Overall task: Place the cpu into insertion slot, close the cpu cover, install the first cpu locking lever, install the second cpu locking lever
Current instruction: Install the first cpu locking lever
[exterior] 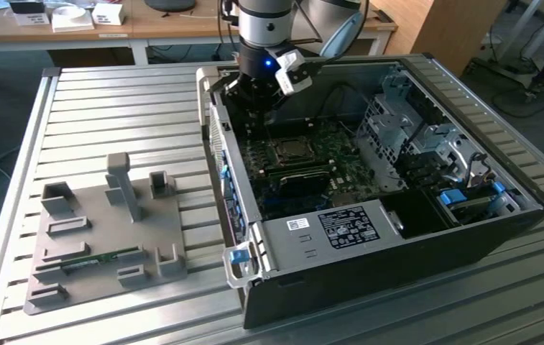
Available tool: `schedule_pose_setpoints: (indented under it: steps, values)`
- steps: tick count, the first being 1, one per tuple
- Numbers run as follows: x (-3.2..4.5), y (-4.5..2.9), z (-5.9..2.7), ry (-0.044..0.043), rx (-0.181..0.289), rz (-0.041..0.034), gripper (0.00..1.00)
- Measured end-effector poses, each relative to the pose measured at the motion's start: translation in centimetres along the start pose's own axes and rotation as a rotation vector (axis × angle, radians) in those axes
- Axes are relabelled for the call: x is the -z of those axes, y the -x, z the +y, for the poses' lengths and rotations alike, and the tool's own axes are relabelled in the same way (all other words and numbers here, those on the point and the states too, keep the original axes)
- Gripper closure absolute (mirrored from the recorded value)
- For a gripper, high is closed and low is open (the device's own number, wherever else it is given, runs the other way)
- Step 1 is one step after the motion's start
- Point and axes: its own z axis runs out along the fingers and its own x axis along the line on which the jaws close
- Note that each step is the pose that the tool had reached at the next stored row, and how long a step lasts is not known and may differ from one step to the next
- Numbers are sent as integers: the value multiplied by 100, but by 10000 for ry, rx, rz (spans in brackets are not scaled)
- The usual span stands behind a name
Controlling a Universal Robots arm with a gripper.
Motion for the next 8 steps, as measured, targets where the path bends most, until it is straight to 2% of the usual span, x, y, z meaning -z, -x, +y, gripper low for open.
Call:
schedule_pose_setpoints:
  steps: [8]
  values:
    - [-10, -13, 36, 89, -3, 4, 89]
